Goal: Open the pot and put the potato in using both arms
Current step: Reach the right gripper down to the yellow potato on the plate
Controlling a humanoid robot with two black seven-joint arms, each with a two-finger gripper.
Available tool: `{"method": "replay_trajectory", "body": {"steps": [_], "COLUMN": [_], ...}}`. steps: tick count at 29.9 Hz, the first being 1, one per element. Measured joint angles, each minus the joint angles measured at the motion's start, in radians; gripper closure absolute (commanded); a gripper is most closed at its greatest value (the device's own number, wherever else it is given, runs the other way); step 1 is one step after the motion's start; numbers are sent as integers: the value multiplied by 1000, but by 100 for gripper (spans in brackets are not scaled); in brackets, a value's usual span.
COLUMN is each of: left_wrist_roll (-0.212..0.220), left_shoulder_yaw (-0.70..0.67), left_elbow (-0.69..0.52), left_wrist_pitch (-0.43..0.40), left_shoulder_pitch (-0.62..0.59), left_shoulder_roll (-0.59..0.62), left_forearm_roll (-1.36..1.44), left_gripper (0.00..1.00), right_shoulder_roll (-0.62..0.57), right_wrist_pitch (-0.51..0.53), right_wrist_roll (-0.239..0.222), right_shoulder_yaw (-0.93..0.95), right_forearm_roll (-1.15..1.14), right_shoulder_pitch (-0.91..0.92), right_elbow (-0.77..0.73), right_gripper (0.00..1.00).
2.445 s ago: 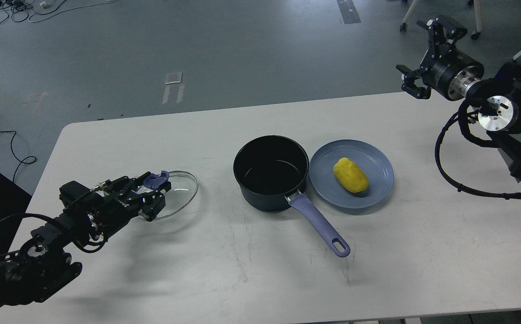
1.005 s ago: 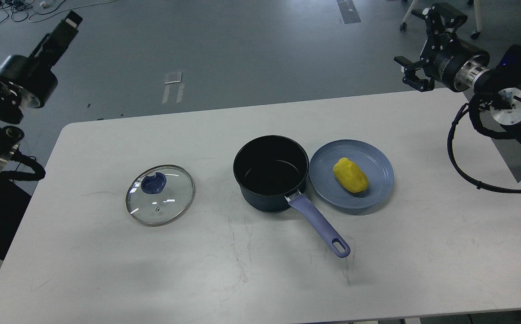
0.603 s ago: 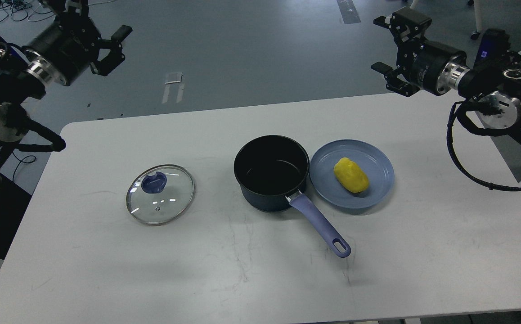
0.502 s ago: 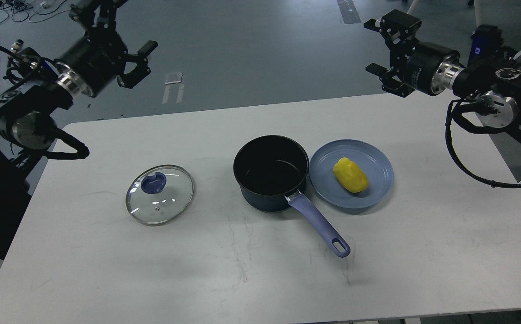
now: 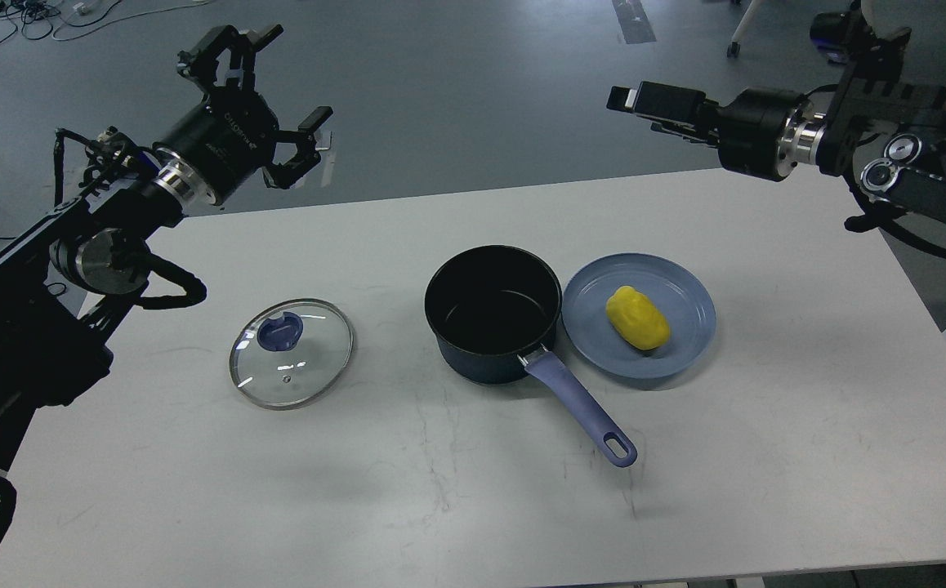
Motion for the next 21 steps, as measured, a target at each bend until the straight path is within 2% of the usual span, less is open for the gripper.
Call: {"method": "replay_trajectory", "body": {"steps": [3,5,14,21], "left_wrist_roll": [8,10,12,11], "left_shoulder_yaw": [-22,-29,-32,-31], "left_elbow": [0,0,0,0], "left_wrist_pitch": [-2,-3,-4,-3], "left_shoulder_pitch": [7,12,24,24], "left_shoulder_roll": [-4,-4,3,7], "left_forearm_roll": [0,-1,0,2], "left_gripper": [2,2,2,2], "right_shoulder_roll": [5,7,1,22], "right_wrist_pitch": [-18,-41,-90,-127], "right_wrist_roll": [85,105,112,112], "right_shoulder_yaw": [-101,-151,-284,-339], "right_forearm_roll": [-199,-290,-440,-457], "right_shoulder_pitch": [12,19,58,25], "right_elbow": [0,-2,-14,-65], "right_gripper": [3,2,3,3]}}
